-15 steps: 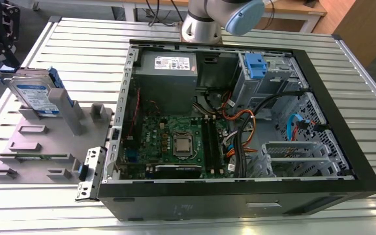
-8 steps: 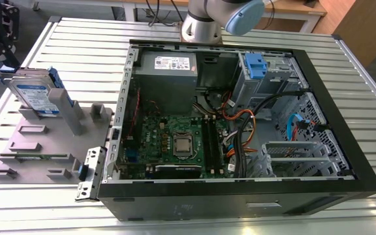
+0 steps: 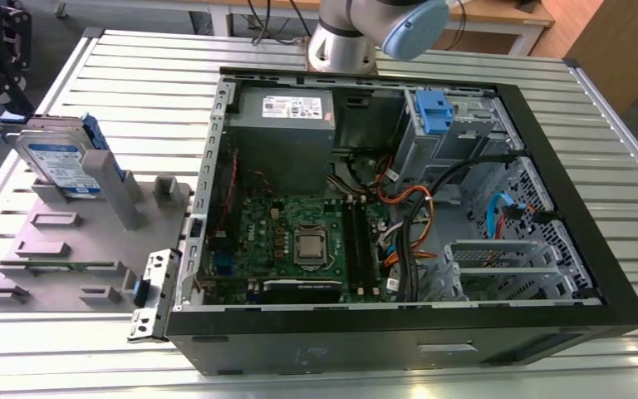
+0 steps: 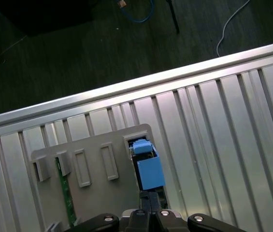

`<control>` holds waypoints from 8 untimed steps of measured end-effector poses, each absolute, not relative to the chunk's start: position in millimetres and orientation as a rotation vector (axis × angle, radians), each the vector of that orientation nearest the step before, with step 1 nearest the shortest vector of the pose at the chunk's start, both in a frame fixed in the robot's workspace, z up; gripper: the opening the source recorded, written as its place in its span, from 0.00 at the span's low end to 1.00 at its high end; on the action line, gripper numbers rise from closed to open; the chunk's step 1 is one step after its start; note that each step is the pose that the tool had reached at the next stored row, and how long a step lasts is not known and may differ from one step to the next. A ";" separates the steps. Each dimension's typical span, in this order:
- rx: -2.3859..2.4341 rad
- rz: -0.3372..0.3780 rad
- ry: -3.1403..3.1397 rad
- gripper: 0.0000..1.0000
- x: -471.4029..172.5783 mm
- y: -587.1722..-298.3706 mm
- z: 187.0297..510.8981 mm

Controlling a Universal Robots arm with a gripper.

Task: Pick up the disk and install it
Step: 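Pick up the disk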

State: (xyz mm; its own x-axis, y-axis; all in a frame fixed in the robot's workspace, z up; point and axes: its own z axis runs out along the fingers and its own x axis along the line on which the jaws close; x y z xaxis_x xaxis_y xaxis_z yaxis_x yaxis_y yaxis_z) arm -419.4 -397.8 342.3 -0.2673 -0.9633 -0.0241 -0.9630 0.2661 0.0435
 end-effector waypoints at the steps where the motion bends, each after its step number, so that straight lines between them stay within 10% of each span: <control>1: 1.901 -0.077 -2.491 0.11 -419.4 -397.8 342.3; 8: 1.925 -0.077 -2.472 0.11 -419.4 -397.8 342.2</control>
State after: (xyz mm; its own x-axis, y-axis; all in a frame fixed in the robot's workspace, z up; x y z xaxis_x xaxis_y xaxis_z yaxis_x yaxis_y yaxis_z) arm -419.4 -397.8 342.2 -0.2453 -0.9691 -0.0241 -0.9688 0.2441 0.0434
